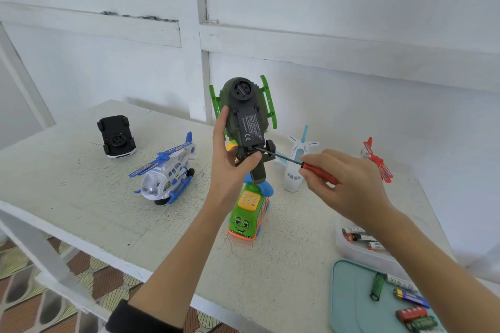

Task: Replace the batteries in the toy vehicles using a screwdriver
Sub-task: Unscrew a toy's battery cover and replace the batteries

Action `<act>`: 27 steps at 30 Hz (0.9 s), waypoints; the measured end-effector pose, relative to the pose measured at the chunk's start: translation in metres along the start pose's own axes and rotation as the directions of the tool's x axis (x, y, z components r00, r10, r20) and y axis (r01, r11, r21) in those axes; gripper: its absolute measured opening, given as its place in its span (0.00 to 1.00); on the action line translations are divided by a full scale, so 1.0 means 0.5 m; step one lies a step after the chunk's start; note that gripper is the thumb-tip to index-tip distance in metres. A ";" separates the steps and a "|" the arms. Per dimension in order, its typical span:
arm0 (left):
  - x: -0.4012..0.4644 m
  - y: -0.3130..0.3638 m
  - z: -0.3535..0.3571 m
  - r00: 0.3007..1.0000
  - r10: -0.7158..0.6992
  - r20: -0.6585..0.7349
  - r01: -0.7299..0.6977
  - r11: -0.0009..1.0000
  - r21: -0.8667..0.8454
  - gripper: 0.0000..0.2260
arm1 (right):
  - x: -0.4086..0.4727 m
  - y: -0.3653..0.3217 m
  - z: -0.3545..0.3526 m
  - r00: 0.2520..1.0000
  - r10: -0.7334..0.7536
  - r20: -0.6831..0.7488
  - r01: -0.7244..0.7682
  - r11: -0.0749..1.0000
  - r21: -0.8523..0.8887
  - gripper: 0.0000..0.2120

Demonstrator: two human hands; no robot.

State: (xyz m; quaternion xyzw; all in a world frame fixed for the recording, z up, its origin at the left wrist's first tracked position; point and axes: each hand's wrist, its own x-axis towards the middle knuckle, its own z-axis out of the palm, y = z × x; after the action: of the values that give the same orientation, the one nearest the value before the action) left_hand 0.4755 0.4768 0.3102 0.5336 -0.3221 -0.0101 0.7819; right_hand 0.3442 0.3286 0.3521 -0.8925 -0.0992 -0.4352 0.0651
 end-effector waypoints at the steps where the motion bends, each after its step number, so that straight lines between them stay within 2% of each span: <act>1: 0.000 -0.001 -0.001 1.000 -0.006 0.002 0.006 1.000 -0.014 0.38 | -0.001 0.001 0.001 1.000 -0.006 -0.004 0.006 1.000 -0.007 0.10; 9: 0.002 -0.003 -0.004 0.999 -0.036 -0.017 0.035 0.998 -0.054 0.41 | -0.004 0.004 0.007 0.997 -0.036 -0.075 0.036 0.999 -0.001 0.08; 16: 0.000 -0.017 -0.004 0.995 -0.076 -0.068 0.075 0.997 -0.009 0.34 | 0.008 -0.002 0.001 0.993 -0.019 -0.113 0.024 0.999 0.042 0.08; 22: -0.013 -0.019 0.000 0.993 -0.114 -0.040 0.114 0.993 -0.020 0.31 | 0.045 -0.005 -0.012 0.990 0.019 -0.140 -0.008 0.996 0.084 0.08; 27: -0.017 -0.022 -0.003 0.993 -0.120 0.011 0.120 0.993 0.000 0.28 | 0.069 0.000 -0.014 0.988 0.018 -0.151 -0.011 0.999 0.046 0.08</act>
State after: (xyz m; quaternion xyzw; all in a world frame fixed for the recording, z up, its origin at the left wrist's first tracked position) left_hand 0.4732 0.4765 0.2965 0.5517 -0.2940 -0.0600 0.7782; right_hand 0.3595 0.3313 0.3835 -0.8560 -0.0972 -0.4987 0.0957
